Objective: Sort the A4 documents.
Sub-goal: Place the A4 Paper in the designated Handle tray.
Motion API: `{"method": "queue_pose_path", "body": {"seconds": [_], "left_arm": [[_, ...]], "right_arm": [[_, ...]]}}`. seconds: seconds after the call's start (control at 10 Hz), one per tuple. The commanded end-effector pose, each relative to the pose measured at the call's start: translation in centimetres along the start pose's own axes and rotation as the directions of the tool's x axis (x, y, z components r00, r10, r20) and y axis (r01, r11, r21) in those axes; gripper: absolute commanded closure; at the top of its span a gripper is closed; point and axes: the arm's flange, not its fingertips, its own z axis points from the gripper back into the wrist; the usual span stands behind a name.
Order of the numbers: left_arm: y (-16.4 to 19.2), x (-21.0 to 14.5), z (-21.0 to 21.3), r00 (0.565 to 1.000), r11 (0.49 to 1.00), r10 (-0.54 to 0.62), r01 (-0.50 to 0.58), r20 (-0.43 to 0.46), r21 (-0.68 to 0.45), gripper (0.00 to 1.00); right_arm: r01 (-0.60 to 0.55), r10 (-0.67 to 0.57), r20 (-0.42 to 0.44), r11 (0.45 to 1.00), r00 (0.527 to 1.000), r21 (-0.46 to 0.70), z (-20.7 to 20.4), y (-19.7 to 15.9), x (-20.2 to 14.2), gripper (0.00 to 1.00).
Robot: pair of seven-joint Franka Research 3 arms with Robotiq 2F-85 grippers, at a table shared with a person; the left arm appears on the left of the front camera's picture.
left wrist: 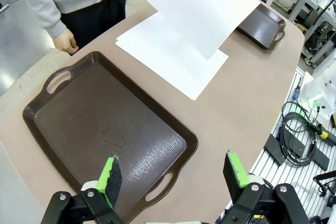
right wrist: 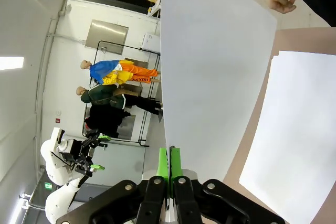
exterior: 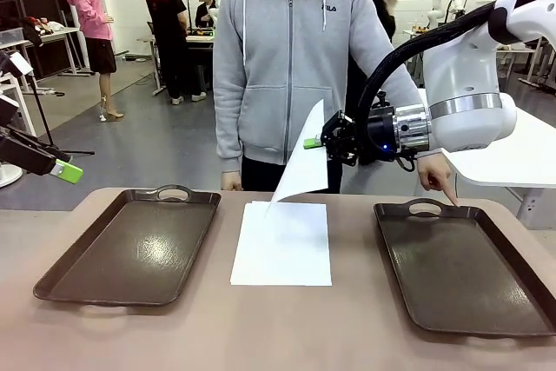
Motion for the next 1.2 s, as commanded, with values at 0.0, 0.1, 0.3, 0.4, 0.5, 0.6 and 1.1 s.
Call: {"method": "queue_pose_path", "body": {"seconds": [0.0, 0.1, 0.3, 0.4, 0.5, 0.6, 1.1], "left_arm": [[0.2, -0.1, 0.0, 1.000, 1.000, -0.017, 0.018, 0.015, -0.014, 0.00], [0.2, -0.1, 0.0, 1.000, 1.000, -0.017, 0.018, 0.015, -0.014, 0.00], [0.2, -0.1, 0.0, 1.000, 1.000, -0.017, 0.018, 0.015, -0.014, 0.00], [0.2, -0.1, 0.0, 1.000, 1.000, -0.017, 0.018, 0.015, -0.014, 0.00], [0.2, -0.1, 0.0, 1.000, 1.000, -0.017, 0.018, 0.015, -0.014, 0.00], [0.2, -0.1, 0.0, 1.000, 1.000, -0.017, 0.018, 0.015, -0.014, 0.00], [0.2, -0.1, 0.0, 1.000, 1.000, -0.017, 0.018, 0.015, -0.014, 0.00]], "right_arm": [[0.000, 0.000, 0.006, 1.000, 1.000, -0.005, 0.0, 0.0, 0.1, 1.00], [0.000, 0.000, 0.000, 1.000, 1.000, 0.000, 0.0, 0.0, 0.0, 0.99], [-0.025, 0.026, -0.069, 1.000, 0.997, 0.010, 4.1, 1.9, -2.3, 0.99], [-0.035, 0.036, -0.081, 0.999, 0.996, 0.022, 6.2, 2.3, -2.7, 0.99], [-0.041, 0.041, -0.088, 0.999, 0.995, 0.008, 8.4, 2.3, -2.7, 0.99], [-0.025, 0.024, -0.104, 1.000, 0.994, -0.008, 10.6, 2.1, -2.5, 0.99], [-0.028, -0.016, -0.237, 0.983, 0.971, -0.183, 17.5, -1.0, -0.6, 0.99]]}}
